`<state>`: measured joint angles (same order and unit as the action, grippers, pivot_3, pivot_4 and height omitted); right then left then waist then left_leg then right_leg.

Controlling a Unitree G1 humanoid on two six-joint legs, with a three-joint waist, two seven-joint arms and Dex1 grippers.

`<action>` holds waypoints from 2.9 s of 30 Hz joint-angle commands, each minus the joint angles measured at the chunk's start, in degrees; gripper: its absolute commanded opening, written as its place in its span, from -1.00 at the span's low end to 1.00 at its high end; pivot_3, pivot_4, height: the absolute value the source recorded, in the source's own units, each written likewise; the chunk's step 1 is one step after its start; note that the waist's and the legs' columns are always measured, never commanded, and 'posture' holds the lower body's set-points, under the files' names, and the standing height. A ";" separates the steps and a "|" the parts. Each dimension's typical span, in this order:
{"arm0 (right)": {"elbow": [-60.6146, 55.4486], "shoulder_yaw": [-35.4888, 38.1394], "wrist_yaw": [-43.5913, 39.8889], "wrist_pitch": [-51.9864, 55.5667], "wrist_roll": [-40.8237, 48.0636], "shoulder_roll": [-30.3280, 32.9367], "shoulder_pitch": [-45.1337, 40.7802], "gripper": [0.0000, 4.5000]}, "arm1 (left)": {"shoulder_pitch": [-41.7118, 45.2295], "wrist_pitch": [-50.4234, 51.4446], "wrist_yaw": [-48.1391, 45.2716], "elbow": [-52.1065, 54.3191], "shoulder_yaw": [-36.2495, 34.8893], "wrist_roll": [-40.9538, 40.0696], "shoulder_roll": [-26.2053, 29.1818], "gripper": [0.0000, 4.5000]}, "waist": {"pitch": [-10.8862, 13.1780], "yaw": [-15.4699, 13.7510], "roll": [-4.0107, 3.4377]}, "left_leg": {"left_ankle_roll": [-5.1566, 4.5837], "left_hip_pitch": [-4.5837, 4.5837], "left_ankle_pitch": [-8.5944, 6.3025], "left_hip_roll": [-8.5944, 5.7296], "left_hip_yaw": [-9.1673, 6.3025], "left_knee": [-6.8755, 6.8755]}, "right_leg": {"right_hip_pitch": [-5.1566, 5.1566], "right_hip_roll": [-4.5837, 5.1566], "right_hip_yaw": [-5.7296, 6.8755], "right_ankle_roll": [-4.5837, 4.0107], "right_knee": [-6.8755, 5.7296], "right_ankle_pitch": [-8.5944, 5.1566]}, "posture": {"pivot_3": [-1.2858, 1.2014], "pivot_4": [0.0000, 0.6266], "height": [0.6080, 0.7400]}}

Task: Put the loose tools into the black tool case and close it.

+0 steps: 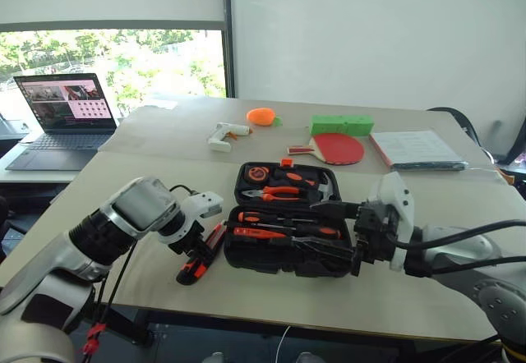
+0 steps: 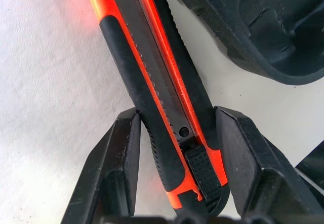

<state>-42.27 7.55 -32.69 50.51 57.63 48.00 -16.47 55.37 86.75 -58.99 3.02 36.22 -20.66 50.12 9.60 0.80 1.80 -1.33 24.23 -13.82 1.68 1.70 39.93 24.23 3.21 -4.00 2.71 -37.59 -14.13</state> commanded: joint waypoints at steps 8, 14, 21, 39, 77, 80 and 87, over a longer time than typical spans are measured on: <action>-1.35 2.73 -5.97 -2.01 1.04 3.30 -0.45 1.00 | 6.45 -46.88 -8.20 -26.08 -1.78 14.90 6.88 -0.21 | 0.03 -0.02 0.05 | 0.01 -0.12 0.15 0.12 0.21 -0.05 | 0.01 -0.22 0.04 -0.29 -0.07 0.09 | 0.03 -0.52 0.94; -0.94 2.07 -7.57 -1.89 0.15 4.24 -0.68 1.00 | 13.79 -60.91 -22.73 -25.90 -3.30 14.90 -0.47 -0.21 | 0.11 -1.95 0.20 | 0.02 0.39 0.15 -0.08 0.28 -0.01 | 0.12 0.11 0.23 -0.03 0.26 0.01 | 0.03 -0.52 0.94; -2.41 2.10 -9.45 -1.92 -2.54 6.55 2.56 1.00 | 17.88 -58.75 -28.21 -22.53 0.91 18.26 -16.00 -0.21 | 0.12 -1.44 0.20 | -0.19 0.84 0.03 -0.34 0.15 0.23 | 0.14 0.25 0.17 0.32 0.67 0.16 | 0.03 -0.52 0.94; -5.67 10.38 -7.17 -4.42 -11.68 7.71 19.07 1.00 | 8.42 -56.97 -31.52 -10.24 11.03 28.54 -19.53 -0.21 | 0.08 -0.08 0.10 | -0.19 0.38 0.07 -0.34 -0.17 0.19 | -0.06 0.15 0.00 0.26 0.36 0.16 | 0.03 -0.52 0.94; -2.34 7.81 -8.85 -7.40 -17.05 5.45 19.33 1.00 | 9.22 -69.01 -31.53 -18.66 2.38 22.08 -22.10 -0.96 | 0.00 -0.13 -0.03 | -0.20 0.41 0.07 -0.40 -0.19 0.19 | -0.06 0.19 0.00 0.28 0.39 0.15 | 0.03 -0.52 0.94; -2.56 7.87 -8.53 -7.06 -16.64 5.24 19.21 1.00 | 8.93 -69.40 -31.27 -19.33 2.59 23.19 -22.67 -0.96 | 0.00 -0.13 -0.03 | -0.20 0.40 0.07 -0.40 -0.19 0.19 | -0.07 0.19 0.00 0.28 0.39 0.15 | 0.03 -0.52 0.94; -2.74 8.15 -8.33 -6.94 -16.37 5.04 19.65 1.00 | 7.38 -69.24 -31.63 -18.22 2.67 24.99 -23.08 -0.96 | 0.00 -0.08 -0.03 | -0.20 0.40 0.07 -0.39 -0.19 0.18 | -0.07 0.18 0.00 0.28 0.38 0.15 | 0.03 -0.52 0.94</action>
<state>-43.67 14.16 -41.07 44.20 40.71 53.22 3.27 62.38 17.56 -90.48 -16.71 39.92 4.11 27.01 9.60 0.71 1.77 -1.53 24.63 -13.75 1.29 1.50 40.11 24.16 3.39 -3.99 2.98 -37.21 -13.98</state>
